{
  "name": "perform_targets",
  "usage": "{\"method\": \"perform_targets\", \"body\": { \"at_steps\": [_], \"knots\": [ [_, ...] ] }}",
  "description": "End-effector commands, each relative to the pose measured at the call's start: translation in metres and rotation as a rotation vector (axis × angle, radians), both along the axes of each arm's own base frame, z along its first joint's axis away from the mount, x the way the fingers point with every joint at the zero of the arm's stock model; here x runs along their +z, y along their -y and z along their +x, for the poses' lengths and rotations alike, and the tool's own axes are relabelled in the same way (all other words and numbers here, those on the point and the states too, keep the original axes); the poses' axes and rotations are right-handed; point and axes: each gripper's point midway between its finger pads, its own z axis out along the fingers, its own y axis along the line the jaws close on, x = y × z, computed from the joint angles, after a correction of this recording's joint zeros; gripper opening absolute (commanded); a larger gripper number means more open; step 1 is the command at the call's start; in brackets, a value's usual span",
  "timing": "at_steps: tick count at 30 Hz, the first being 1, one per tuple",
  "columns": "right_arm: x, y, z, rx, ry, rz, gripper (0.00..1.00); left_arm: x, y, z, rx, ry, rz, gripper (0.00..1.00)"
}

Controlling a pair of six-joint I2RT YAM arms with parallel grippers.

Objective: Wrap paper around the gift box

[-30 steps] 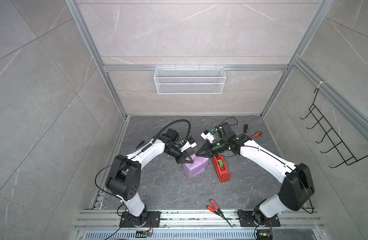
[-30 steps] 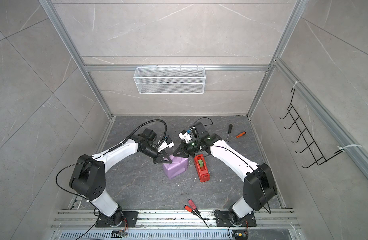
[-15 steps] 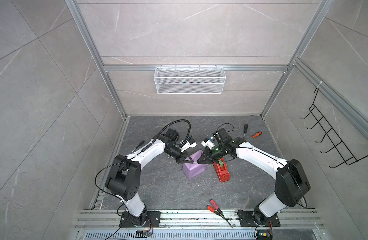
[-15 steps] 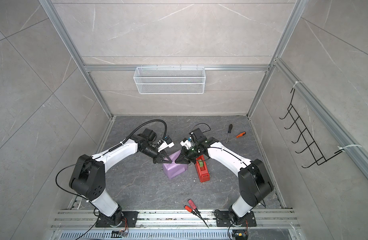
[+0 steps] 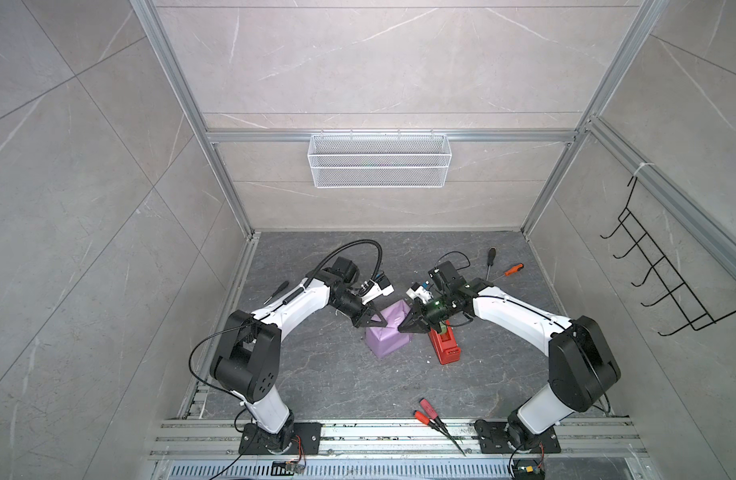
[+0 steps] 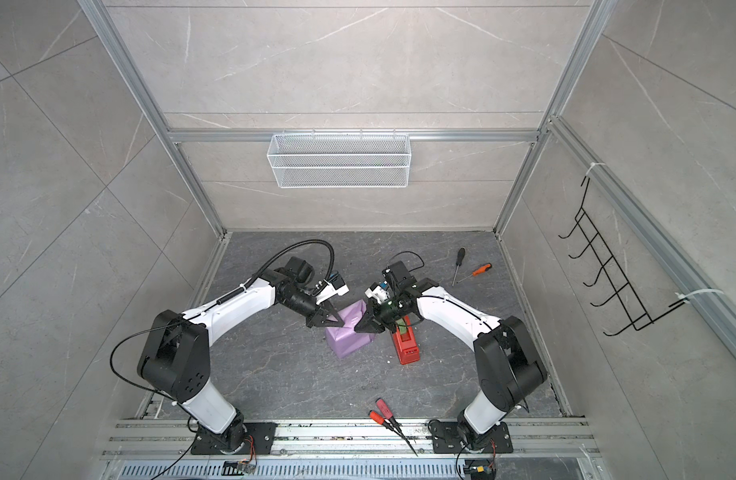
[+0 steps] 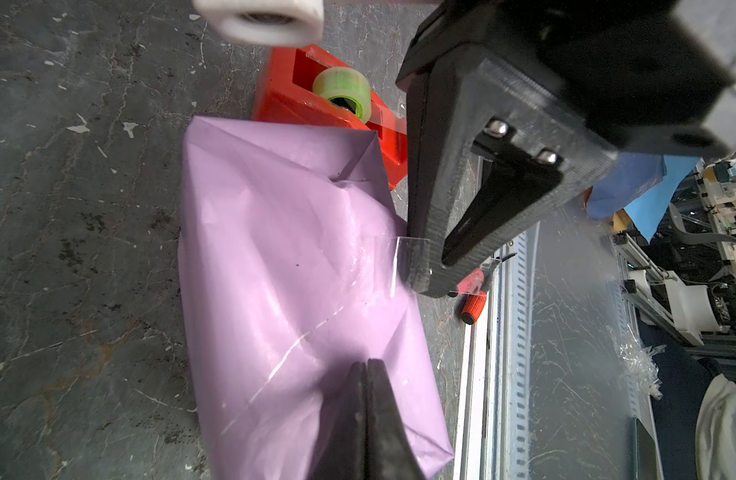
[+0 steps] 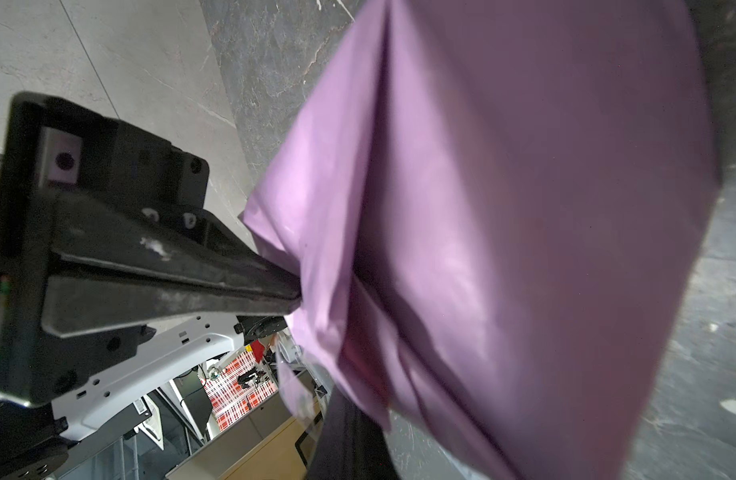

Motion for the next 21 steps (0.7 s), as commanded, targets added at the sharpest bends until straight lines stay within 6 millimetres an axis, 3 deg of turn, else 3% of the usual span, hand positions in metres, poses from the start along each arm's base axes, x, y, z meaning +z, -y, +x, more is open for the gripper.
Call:
{"method": "perform_targets", "body": {
  "at_steps": [1,12,21],
  "knots": [
    [-0.019,0.010,0.006,-0.025,-0.008,-0.094,0.00,-0.019,-0.010,-0.007,-0.006,-0.021,0.102,0.00],
    [-0.017,0.008,0.017,-0.083,-0.025,-0.114,0.00,-0.017,-0.008,-0.005,-0.012,-0.024,0.100,0.00],
    [-0.005,0.009,0.017,-0.139,0.003,-0.076,0.16,-0.027,-0.010,-0.008,-0.007,-0.032,0.111,0.00]
  ]
}}
